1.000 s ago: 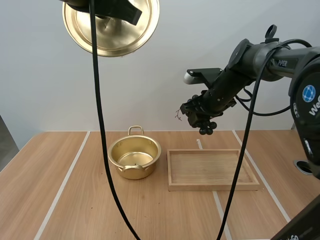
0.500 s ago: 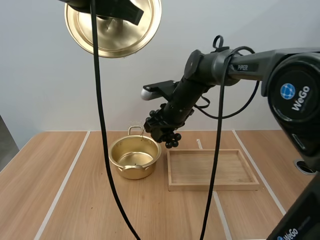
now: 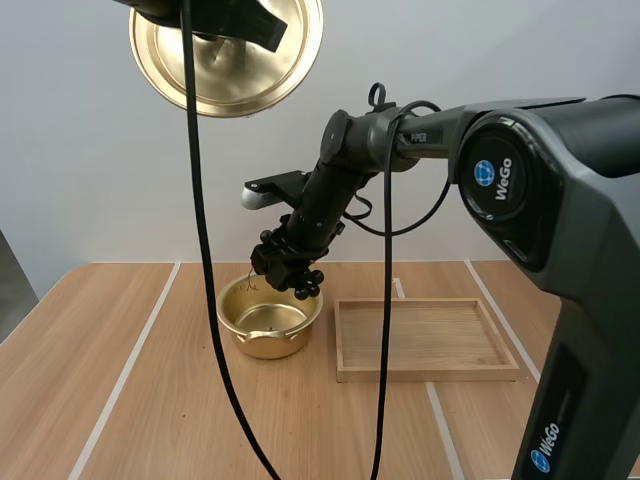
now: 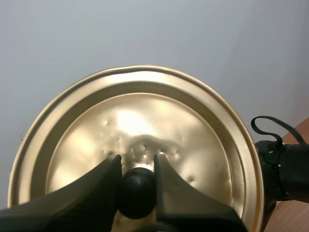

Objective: Open the pot, put the grape inside, and close it

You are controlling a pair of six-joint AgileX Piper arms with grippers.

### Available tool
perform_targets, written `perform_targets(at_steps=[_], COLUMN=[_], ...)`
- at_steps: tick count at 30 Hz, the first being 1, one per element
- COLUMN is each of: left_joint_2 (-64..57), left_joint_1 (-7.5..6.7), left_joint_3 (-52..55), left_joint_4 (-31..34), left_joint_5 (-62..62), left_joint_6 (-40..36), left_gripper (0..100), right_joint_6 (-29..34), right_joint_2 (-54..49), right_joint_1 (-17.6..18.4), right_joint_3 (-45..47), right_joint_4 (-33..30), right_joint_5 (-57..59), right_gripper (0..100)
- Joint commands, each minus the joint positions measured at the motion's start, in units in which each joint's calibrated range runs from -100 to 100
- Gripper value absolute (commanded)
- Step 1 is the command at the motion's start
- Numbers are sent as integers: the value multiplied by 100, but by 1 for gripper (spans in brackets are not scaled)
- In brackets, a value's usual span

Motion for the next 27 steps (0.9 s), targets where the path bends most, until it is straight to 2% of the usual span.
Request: perform_targets(at_steps=[1,8,20,27], left_joint_2=[-51,-39,-39,-38], left_joint_1=[-21,-21,-21,-21], left_joint_3=[-41,-41,-41,-41], left_joint_4=[-40,-41,-41,-17], left_joint_5=[-91,-144,-144,-144], left_joint_6=[-65,-65,-65,-45], left_gripper=[0,0,0,0], right_joint_6=[32,22,-91,-91], right_joint_2=[123,526,1086,1342], right_joint_1=[4,11,12,108], right_joint_3=[-41,-41,-439,-515], right_joint_4=[27,36,546,561], right_joint_5=[56,-73,-234,-277], right_gripper=[0,0,0,0])
